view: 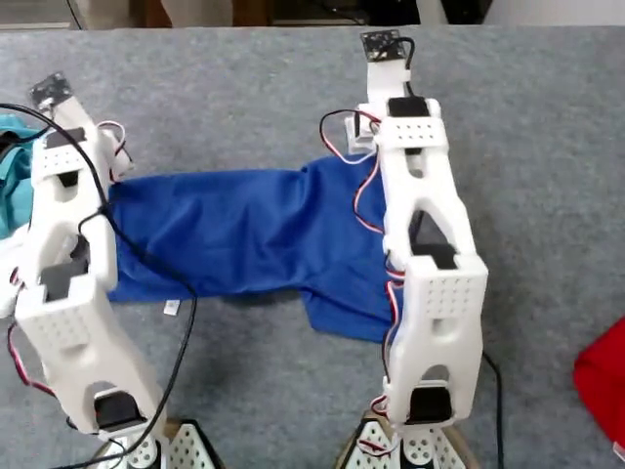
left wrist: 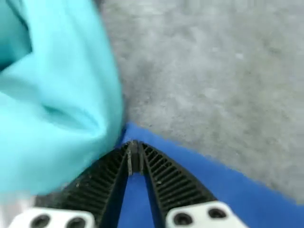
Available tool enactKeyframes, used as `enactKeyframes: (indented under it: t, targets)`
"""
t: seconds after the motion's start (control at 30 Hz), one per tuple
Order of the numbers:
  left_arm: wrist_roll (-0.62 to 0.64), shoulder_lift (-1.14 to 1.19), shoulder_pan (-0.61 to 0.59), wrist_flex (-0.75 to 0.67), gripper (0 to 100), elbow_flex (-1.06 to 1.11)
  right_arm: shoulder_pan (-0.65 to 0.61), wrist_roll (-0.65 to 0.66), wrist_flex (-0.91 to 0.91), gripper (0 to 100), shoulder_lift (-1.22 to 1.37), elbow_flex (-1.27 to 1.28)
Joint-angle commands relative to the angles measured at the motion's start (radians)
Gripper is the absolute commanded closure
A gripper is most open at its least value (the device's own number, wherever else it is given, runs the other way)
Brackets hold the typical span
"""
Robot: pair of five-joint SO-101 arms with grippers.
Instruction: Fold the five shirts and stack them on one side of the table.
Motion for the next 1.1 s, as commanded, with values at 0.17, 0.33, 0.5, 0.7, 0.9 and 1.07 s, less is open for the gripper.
enactKeyframes:
  t: [0.17, 0.33, 0.5, 0.7, 0.9, 1.07]
  targets:
    - [0.012, 0.229, -0.002, 0.233, 98, -0.466, 0.041, -0.003, 0.025, 99.3, 0.062, -0.157]
    - [0.012, 0.309, 0.0, 0.322, 98, -0.615, 0.071, -0.002, 0.023, 99.3, 0.067, -0.154]
    - [0.006, 0.367, -0.008, 0.334, 98, -0.651, 0.102, 0.034, 0.015, 99.3, 0.127, -0.151]
    - [0.005, 0.384, -0.009, 0.334, 98, -0.644, 0.102, 0.089, 0.074, 99.3, 0.205, -0.245]
    - [-0.002, 0.414, -0.04, 0.327, 98, -0.652, 0.105, 0.091, 0.08, 99.3, 0.259, -0.312]
    - [-0.021, 0.415, -0.064, 0.327, 98, -0.652, 0.165, 0.091, 0.074, 99.3, 0.283, -0.366]
